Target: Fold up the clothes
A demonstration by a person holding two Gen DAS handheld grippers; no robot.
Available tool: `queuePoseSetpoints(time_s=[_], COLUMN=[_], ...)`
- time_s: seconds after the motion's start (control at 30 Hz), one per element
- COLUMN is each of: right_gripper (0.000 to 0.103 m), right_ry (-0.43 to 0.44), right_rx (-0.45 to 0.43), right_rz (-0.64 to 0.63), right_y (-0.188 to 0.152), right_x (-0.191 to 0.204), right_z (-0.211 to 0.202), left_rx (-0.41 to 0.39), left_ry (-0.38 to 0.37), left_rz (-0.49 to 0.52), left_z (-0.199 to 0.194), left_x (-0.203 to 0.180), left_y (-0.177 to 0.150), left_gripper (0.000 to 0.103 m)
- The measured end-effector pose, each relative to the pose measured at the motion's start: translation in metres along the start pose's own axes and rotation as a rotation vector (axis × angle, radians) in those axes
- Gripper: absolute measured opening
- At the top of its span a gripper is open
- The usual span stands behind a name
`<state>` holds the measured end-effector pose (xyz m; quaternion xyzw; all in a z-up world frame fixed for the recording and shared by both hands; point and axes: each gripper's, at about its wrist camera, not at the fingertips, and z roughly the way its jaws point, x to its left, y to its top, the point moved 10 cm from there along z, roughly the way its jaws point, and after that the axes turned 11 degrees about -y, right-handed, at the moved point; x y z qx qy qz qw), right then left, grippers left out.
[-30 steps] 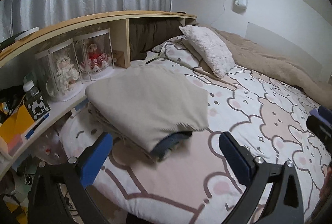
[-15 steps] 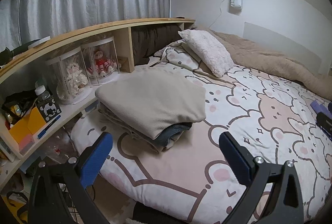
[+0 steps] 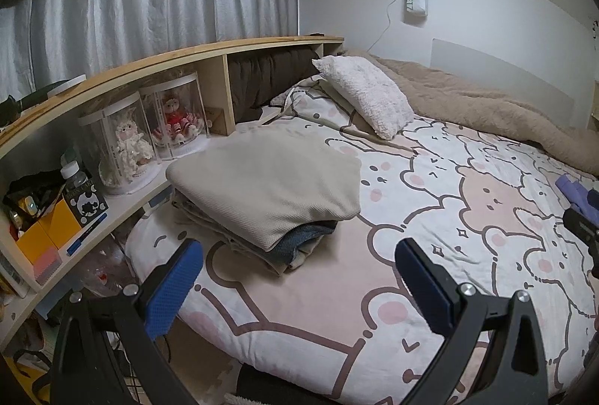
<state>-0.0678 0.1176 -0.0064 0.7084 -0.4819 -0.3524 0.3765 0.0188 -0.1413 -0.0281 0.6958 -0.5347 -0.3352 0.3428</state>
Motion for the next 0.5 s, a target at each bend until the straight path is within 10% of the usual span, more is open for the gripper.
queuePoseSetpoints(time_s=[0.5], right_gripper=[0.103], right_ry=[-0.01], right_rx=[0.042], right_rz=[0.006], right_y=[-0.011], right_x=[-0.005], right_z=[0.011], left_rx=[0.003], left_ry=[-0.013], left_rz=[0.01], left_z=[0.002], left_x=[-0.008], left_y=[0.0], left_gripper=[0.103])
